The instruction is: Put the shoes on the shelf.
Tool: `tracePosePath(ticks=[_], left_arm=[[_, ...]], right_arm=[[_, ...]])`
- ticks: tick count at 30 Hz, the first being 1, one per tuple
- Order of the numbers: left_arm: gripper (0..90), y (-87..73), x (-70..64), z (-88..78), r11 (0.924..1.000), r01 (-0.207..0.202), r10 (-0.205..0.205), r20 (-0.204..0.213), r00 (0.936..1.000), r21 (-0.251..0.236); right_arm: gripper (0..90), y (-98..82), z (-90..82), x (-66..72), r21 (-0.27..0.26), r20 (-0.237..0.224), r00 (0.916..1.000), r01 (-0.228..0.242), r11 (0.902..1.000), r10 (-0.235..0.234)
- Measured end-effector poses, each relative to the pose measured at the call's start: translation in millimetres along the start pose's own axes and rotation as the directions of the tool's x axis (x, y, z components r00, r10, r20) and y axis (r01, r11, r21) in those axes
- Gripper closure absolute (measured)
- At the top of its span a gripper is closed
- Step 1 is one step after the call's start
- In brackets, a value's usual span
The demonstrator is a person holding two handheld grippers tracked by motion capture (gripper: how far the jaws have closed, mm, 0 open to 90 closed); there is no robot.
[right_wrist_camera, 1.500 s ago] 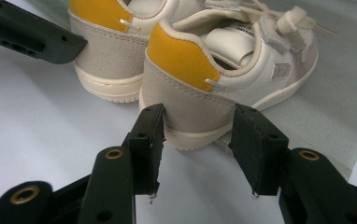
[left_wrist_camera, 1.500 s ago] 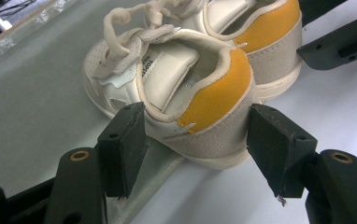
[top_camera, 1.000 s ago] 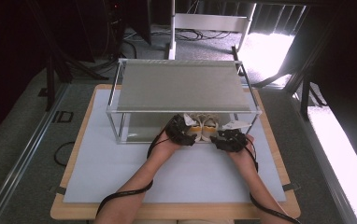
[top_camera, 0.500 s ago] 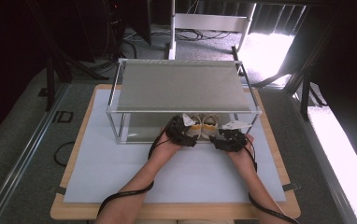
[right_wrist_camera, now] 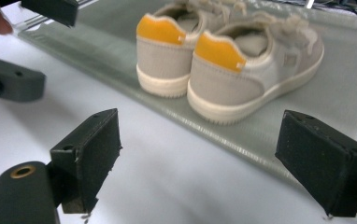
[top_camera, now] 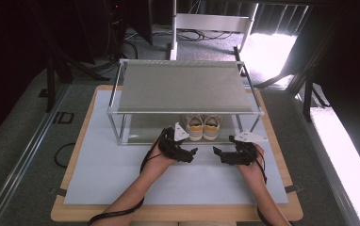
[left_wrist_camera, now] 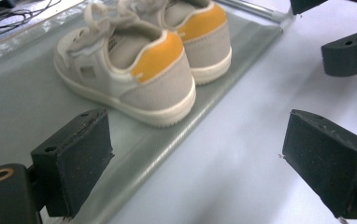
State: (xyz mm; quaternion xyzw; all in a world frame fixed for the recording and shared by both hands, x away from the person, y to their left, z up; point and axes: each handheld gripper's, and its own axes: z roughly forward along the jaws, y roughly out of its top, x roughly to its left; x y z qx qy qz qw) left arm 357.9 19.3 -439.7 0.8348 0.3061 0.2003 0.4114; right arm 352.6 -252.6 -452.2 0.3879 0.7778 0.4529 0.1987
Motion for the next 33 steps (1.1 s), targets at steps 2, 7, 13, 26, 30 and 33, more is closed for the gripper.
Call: tracePosePath(ticks=[2,7,13,26,30,33], left_arm=[[8.0,-5.5,1.0,-4.7,1.0,-0.002,0.002,-0.003,1.0,-0.003],[8.0,-17.1,2.7,-14.9,0.9998,-0.001,0.001,0.001,1.0,-0.022],[8.0,-32.4,3.2,-22.5,1.0,-0.003,0.003,-0.009,1.0,-0.007],[8.0,-59.0,6.9,-36.7,0.9996,0.021,-0.022,-0.027,0.9994,-0.02],[8.0,-66.8,7.3,-40.8,0.9994,0.024,-0.025,-0.046,0.9986,-0.025],[8.0,-73.2,6.9,-40.3,0.9994,0.025,-0.026,-0.052,0.9983,-0.024]], right_arm=[[12.6,-6.4,-2.3,1.7,0.003,0.011,0.9999,-0.004,1.0,0.004],[12.6,-18.9,-6.5,4.5,-0.002,0.021,0.9998,0.002,1.0,-0.002],[12.6,-31.7,-13.9,5.1,0.005,0.027,0.9991,0.032,0.9995,-0.032],[12.6,-46.1,-26.4,-6.0,0.015,0.104,0.9942,0.028,0.9995,-0.029],[12.6,-47.6,-28.2,-7.2,0.011,0.127,0.9915,0.027,0.9996,-0.029],[12.6,-47.5,-27.2,-6.0,0.018,0.132,0.9904,0.038,0.9991,-0.04]])
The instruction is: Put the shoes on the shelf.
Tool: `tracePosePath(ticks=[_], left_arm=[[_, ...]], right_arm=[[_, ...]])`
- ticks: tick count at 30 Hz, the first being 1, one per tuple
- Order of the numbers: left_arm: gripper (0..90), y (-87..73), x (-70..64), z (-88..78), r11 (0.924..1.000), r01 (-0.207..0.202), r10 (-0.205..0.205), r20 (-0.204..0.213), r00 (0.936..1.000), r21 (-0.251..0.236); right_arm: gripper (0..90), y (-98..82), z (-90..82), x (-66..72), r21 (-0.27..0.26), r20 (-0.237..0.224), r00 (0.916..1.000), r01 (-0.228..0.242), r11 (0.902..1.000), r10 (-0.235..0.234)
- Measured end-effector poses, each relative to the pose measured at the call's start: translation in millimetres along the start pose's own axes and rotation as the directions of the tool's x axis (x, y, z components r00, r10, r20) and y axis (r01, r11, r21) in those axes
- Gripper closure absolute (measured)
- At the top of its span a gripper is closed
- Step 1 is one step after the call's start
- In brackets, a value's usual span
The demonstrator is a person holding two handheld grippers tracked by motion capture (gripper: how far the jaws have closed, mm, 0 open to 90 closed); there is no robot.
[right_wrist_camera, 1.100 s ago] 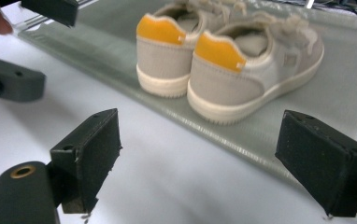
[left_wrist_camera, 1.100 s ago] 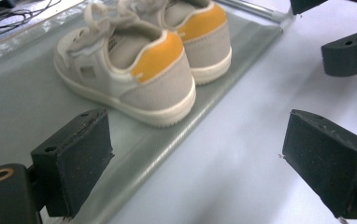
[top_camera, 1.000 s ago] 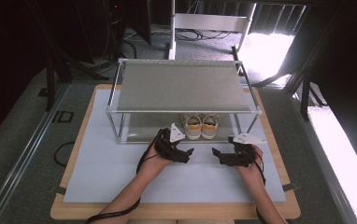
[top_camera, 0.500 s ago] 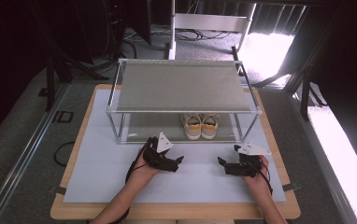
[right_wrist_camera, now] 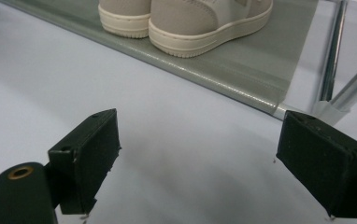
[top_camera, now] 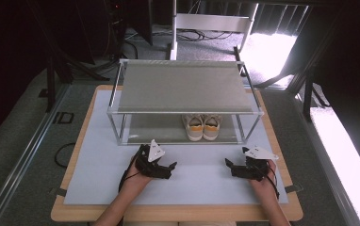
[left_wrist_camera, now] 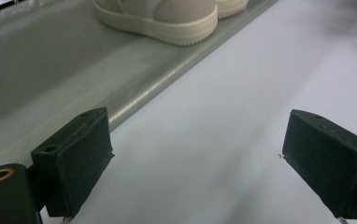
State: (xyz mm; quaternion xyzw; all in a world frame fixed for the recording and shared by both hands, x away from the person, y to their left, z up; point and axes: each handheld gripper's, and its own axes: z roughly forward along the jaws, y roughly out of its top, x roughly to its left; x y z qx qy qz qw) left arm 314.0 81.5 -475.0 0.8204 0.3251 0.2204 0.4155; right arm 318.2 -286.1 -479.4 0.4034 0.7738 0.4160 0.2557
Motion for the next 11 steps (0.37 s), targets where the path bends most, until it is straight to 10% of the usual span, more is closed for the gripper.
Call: tracePosePath(ticks=[11], left_arm=[[8.0,-9.2,-8.4,1.9,0.9993,-0.035,0.035,-0.011,0.9993,-0.008]], right_arm=[[12.7,-0.5,-0.2,-1.0,-0.005,-0.003,0.9999,-0.012,0.9999,0.012]])
